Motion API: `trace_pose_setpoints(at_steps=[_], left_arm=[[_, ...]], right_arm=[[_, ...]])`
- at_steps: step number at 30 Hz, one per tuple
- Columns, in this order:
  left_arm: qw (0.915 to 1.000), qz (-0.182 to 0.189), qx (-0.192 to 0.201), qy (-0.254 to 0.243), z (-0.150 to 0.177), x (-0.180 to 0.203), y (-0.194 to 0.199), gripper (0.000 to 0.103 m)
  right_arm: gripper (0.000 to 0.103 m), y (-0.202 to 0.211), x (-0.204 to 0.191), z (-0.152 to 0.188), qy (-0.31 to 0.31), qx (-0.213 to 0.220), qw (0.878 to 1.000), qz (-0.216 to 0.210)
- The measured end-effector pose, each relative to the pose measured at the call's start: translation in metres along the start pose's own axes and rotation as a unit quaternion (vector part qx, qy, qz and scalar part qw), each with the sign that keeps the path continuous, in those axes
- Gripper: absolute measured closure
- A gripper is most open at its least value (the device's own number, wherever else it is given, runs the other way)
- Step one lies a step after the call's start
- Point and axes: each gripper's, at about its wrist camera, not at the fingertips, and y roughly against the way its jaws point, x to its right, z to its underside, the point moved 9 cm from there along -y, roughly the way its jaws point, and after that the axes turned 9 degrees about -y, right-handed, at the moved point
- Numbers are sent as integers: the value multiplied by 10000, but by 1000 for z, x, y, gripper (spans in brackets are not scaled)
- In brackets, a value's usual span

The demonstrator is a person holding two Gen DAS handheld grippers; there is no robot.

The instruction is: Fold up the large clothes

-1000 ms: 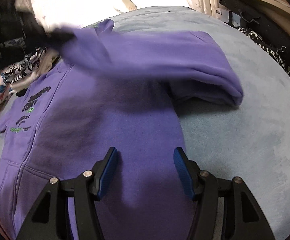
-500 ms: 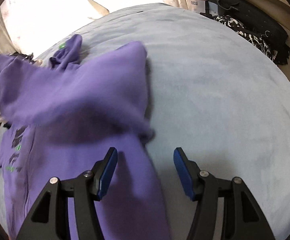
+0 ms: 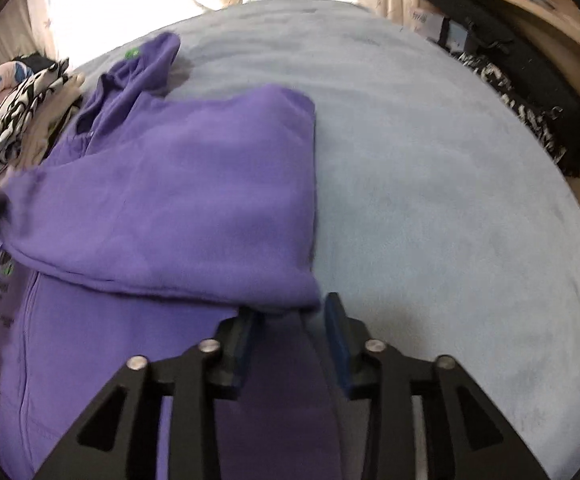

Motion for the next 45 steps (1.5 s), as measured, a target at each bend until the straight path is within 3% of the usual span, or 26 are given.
trace_pose_setpoints(at_steps=[1,4,6,7,11,12,14,16,19,20,21,23,24,25,26,29,30,33,37,39,42,45], left_arm=[[9997,161,-91,148,9,-6,-9,87],[9962,661,139,554,9,-15,-1,79],[9943,791,152,694,5,-21,3,59],[9946,758,204,680,2,-22,6,56],[9954,710,379,516,-14,-20,11,55],[9958,704,326,488,-18,-17,7,55],[9968,654,170,429,-20,-16,-3,55],[9976,552,21,423,-22,-16,-16,54],[9985,432,93,319,-29,-14,-19,55],[9985,456,140,269,-32,-12,-18,66],[9982,523,165,246,-33,-10,-17,86],[9978,572,239,215,-37,-6,-13,96],[9988,307,348,171,-41,-9,-8,98],[9988,98,473,122,-45,-12,-3,98],[9983,91,559,149,-48,-13,1,98],[9965,-12,776,310,-51,-24,6,98],[9967,-121,740,296,-49,-28,1,98],[9983,-212,458,277,-38,-34,-21,97],[9981,-302,448,305,-38,-32,-12,91],[9972,-574,410,249,-36,-36,0,74],[9936,-848,712,222,-36,-37,29,70],[9915,-678,1069,290,-39,-25,51,63]], right_arm=[[54,2,0,2,44,-62,10000,-43],[54,14,-4,7,279,-145,9994,-177],[54,26,-10,6,336,-145,9983,-448],[53,35,-13,2,300,-140,9970,-694],[31,54,-17,-33,-247,135,9894,-1428],[26,53,-14,-45,-393,257,9891,-1394],[25,40,-10,-70,-567,330,9904,-1221],[25,20,-9,-91,-682,255,9910,-1125],[25,-12,-9,-111,-831,89,9917,-978],[25,-24,-10,-116,-882,7,9916,-948],[25,-39,-10,-119,-927,-106,9919,-867],[27,-61,-13,-119,-1005,-365,9908,-833],[49,-68,-17,-118,-980,-456,9905,-846],[61,-71,-22,-119,-919,-515,9905,-889],[65,-68,-28,-121,-809,-416,9927,-793],[68,-53,-41,-128,-377,222,9972,-606],[68,-58,-42,-126,-262,213,9984,-462],[59,-75,-40,-119,-95,81,9999,-72],[53,-58,-31,-117,-360,10,9993,-112],[53,-39,-30,-115,-210,271,9994,54],[51,-12,-39,-107,192,669,9972,280],[46,6,-60,-95,388,807,9960,43]])
